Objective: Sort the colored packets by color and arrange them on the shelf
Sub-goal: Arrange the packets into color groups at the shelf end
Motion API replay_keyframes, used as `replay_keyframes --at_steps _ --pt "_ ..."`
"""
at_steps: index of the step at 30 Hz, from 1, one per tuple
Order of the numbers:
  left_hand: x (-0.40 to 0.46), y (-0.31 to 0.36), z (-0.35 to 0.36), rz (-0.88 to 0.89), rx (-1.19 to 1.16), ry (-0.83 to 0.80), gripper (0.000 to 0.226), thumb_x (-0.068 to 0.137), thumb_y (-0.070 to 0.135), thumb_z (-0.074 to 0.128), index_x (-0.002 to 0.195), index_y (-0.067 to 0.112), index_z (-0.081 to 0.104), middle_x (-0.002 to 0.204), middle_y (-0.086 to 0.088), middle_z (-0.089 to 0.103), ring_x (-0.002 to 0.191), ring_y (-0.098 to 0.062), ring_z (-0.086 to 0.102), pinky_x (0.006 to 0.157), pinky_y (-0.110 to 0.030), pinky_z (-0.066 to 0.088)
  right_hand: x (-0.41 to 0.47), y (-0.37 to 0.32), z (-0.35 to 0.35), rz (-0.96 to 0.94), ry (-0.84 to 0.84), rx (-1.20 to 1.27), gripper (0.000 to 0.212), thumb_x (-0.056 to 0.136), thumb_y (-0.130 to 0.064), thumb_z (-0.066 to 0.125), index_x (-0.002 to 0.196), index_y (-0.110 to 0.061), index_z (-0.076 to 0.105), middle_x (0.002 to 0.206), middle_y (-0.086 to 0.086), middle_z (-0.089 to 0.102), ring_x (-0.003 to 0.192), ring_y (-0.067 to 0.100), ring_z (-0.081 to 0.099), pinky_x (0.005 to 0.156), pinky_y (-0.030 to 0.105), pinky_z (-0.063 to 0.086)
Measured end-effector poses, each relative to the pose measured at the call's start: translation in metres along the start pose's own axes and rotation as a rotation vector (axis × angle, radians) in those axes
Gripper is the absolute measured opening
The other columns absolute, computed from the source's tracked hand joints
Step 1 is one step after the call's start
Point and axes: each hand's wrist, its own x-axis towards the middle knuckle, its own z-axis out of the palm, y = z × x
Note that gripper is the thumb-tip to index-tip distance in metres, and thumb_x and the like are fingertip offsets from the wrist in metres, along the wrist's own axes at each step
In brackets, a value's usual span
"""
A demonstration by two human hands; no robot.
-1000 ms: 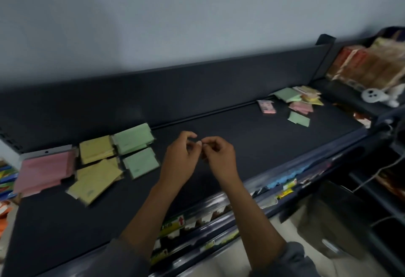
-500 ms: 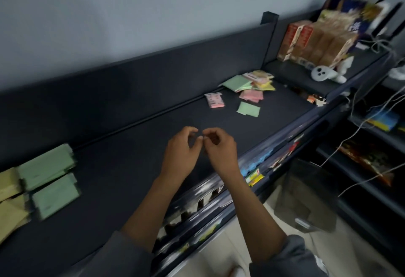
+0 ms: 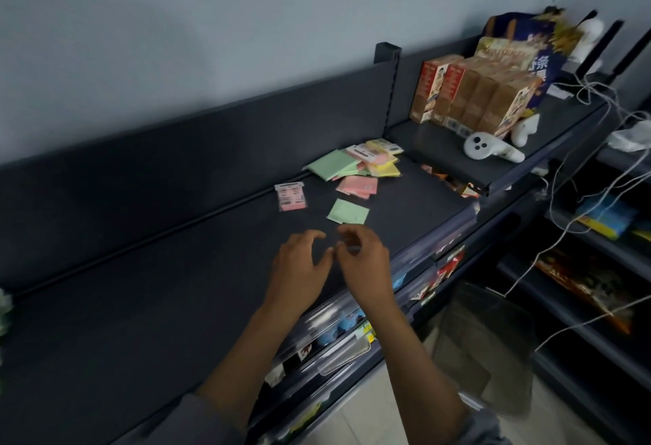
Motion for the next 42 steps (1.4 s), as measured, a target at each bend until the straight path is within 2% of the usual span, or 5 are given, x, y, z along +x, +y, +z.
replay_keyframes --at_steps 11,15,21,31,42 --pt "0.050 0.014 0.034 -0.025 0.010 -0.095 0.035 0.095 0.032 0.063 0.128 0.023 0.058 0.122 -0.002 0.058 0.111 -0.018 0.057 0.097 -0.038 0.050 0.037 0.038 -0.012 0.040 0.009 -0.046 0.028 0.089 -0.010 0.067 0.115 -0.021 0.068 0.115 -0.003 0.063 0.105 0.014 0.063 0.093 0.038 0.055" --pt "0.081 0.021 0.044 -0.012 0.004 -0.127 0.036 0.094 0.024 0.064 0.129 0.025 0.057 0.125 -0.002 0.054 0.116 -0.018 0.054 0.094 -0.028 0.045 0.061 0.039 -0.015 0.040 0.020 -0.078 0.031 0.088 -0.008 0.069 0.117 -0.018 0.068 0.117 0.001 0.059 0.107 0.017 0.062 0.094 0.037 0.055" --pt "0.132 0.024 0.053 -0.027 0.081 -0.158 0.044 0.089 0.024 0.064 0.131 0.023 0.055 0.121 -0.009 0.056 0.112 -0.028 0.056 0.098 -0.044 0.048 0.108 0.043 -0.017 0.000 -0.016 -0.236 0.044 0.078 -0.003 0.069 0.120 -0.016 0.068 0.118 0.010 0.063 0.108 0.027 0.058 0.090 0.029 0.046" --pt "0.191 0.021 0.065 -0.077 0.215 -0.320 0.033 0.092 0.039 0.052 0.123 0.029 0.054 0.120 -0.008 0.053 0.115 -0.029 0.052 0.095 -0.047 0.050 0.151 0.070 0.000 -0.021 -0.257 -0.526 0.069 0.071 -0.041 0.071 0.137 -0.035 0.052 0.122 -0.005 0.058 0.107 0.022 0.047 0.080 0.025 0.029" --pt "0.216 0.054 0.064 0.083 0.161 -0.226 0.015 0.094 0.029 0.058 0.107 0.023 0.064 0.102 0.001 0.053 0.085 -0.012 0.056 0.073 -0.031 0.050 0.167 0.050 -0.031 0.104 -0.128 -0.257 0.011 0.083 -0.015 0.064 0.092 -0.017 0.060 0.085 -0.002 0.064 0.076 0.014 0.060 0.065 0.035 0.051"
